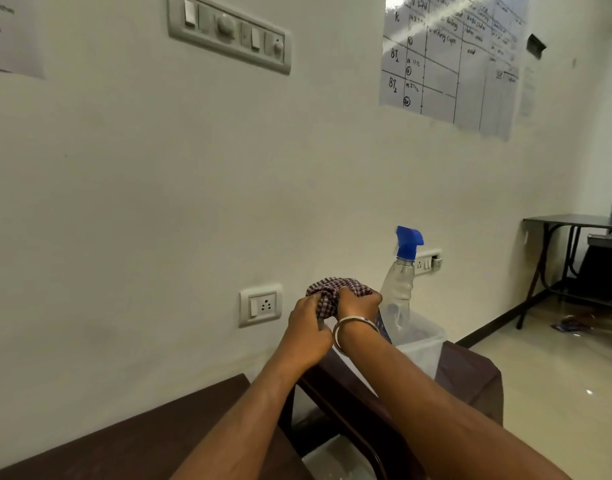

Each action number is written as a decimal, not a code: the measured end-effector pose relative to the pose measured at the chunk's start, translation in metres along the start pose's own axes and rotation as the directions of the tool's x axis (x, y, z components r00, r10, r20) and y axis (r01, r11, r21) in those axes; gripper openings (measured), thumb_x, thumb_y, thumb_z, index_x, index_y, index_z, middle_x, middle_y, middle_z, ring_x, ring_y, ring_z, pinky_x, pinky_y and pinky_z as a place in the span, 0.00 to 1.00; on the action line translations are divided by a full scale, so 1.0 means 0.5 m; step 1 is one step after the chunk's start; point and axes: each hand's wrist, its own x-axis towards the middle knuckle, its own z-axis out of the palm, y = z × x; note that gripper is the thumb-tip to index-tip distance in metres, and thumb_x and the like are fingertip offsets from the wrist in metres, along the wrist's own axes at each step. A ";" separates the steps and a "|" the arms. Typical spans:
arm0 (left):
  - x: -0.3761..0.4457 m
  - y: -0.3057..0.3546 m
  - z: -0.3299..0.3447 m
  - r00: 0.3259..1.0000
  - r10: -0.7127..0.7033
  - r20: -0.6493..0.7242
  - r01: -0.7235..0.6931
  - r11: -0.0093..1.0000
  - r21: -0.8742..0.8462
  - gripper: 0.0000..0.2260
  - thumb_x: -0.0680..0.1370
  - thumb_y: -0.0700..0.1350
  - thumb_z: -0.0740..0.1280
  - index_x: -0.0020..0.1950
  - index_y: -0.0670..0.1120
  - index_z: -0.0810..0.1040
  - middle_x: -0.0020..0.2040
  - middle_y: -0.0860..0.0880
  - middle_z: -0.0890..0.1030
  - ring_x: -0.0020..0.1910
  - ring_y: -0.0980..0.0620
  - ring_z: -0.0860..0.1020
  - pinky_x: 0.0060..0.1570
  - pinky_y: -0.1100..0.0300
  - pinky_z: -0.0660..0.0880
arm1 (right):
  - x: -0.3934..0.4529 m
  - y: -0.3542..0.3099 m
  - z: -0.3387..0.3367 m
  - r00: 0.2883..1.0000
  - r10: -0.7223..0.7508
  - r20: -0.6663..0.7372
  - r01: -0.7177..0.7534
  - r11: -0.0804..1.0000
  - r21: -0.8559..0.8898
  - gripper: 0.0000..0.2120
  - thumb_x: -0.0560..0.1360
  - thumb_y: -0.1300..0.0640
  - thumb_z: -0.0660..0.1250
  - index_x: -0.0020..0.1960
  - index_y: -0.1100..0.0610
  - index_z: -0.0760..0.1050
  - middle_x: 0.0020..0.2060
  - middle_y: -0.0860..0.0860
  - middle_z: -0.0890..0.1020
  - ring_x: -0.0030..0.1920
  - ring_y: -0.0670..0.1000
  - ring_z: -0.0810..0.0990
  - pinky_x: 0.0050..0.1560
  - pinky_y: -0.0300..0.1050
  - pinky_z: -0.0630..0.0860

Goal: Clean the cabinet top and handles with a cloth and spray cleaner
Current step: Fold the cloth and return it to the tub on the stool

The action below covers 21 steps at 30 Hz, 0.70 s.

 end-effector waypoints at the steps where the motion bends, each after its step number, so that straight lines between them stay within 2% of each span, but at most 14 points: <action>1: 0.001 -0.004 0.000 1.000 0.002 -0.001 -0.002 1.000 0.001 0.27 0.79 0.41 0.63 0.77 0.47 0.59 0.75 0.50 0.63 0.72 0.52 0.64 0.73 0.56 0.63 | -0.001 0.002 0.003 1.000 -0.002 -0.005 0.002 1.000 0.006 0.27 0.76 0.62 0.64 0.71 0.61 0.57 0.65 0.62 0.72 0.62 0.63 0.75 0.61 0.52 0.73; 8: 0.011 0.000 0.002 1.000 0.024 0.005 -0.024 1.000 -0.009 0.24 0.81 0.41 0.61 0.77 0.48 0.61 0.74 0.51 0.65 0.72 0.52 0.65 0.72 0.58 0.63 | 0.001 0.001 0.016 1.000 0.020 -0.004 -0.019 0.994 0.105 0.29 0.75 0.61 0.65 0.72 0.60 0.56 0.66 0.61 0.72 0.62 0.62 0.75 0.63 0.54 0.73; 9: 0.016 0.004 0.001 1.000 0.010 -0.021 -0.011 0.999 -0.044 0.23 0.81 0.41 0.60 0.76 0.47 0.63 0.74 0.50 0.66 0.71 0.52 0.66 0.71 0.58 0.63 | 0.003 -0.001 0.017 0.999 0.037 0.002 -0.037 0.988 0.151 0.29 0.75 0.62 0.65 0.71 0.60 0.57 0.65 0.61 0.73 0.61 0.62 0.76 0.62 0.55 0.74; 11: 0.030 0.018 -0.005 0.989 -0.122 -0.087 0.100 0.970 -0.220 0.19 0.81 0.40 0.58 0.73 0.47 0.68 0.70 0.48 0.71 0.68 0.50 0.70 0.69 0.57 0.67 | 0.002 -0.004 0.016 0.998 0.063 0.024 -0.066 0.974 0.215 0.29 0.73 0.63 0.66 0.70 0.60 0.60 0.62 0.61 0.75 0.57 0.61 0.78 0.58 0.57 0.77; 12: 0.038 0.024 -0.008 0.973 -0.212 -0.092 0.170 0.926 -0.338 0.17 0.81 0.42 0.58 0.71 0.46 0.70 0.67 0.47 0.74 0.65 0.49 0.73 0.67 0.54 0.70 | 0.002 -0.003 0.016 0.996 0.069 0.050 -0.079 0.969 0.236 0.29 0.72 0.63 0.66 0.70 0.60 0.61 0.61 0.60 0.76 0.56 0.61 0.79 0.57 0.57 0.78; 14: 0.053 0.032 -0.011 0.941 -0.339 -0.016 0.275 0.788 -0.551 0.15 0.82 0.48 0.59 0.65 0.44 0.73 0.58 0.46 0.80 0.57 0.48 0.78 0.61 0.48 0.76 | 0.004 0.001 0.013 0.993 0.051 0.110 -0.078 0.964 0.254 0.29 0.70 0.63 0.67 0.70 0.60 0.63 0.60 0.61 0.76 0.56 0.61 0.79 0.56 0.58 0.78; 16: 0.063 0.038 -0.009 0.922 -0.381 0.060 0.326 0.685 -0.651 0.16 0.81 0.52 0.61 0.62 0.43 0.74 0.53 0.44 0.82 0.52 0.47 0.81 0.54 0.48 0.80 | -0.001 -0.002 0.005 0.984 -0.008 0.180 -0.039 0.966 0.254 0.27 0.71 0.64 0.67 0.68 0.60 0.65 0.60 0.59 0.76 0.56 0.59 0.79 0.57 0.58 0.78; 18: 0.068 0.045 -0.007 0.912 -0.409 0.036 0.313 0.635 -0.706 0.17 0.81 0.51 0.63 0.63 0.41 0.72 0.54 0.42 0.81 0.50 0.46 0.82 0.46 0.52 0.81 | -0.007 -0.017 -0.004 0.968 -0.091 0.233 0.035 0.971 0.236 0.24 0.71 0.65 0.67 0.66 0.58 0.65 0.57 0.56 0.76 0.56 0.57 0.77 0.59 0.58 0.77; 21: 0.063 0.062 0.007 0.899 -0.437 -0.015 0.240 0.521 -0.819 0.16 0.84 0.51 0.56 0.65 0.41 0.68 0.53 0.41 0.79 0.45 0.46 0.81 0.43 0.51 0.81 | -0.017 -0.064 -0.013 0.942 -0.198 0.272 0.141 0.967 0.214 0.24 0.72 0.66 0.67 0.66 0.57 0.65 0.57 0.56 0.76 0.58 0.57 0.77 0.61 0.57 0.76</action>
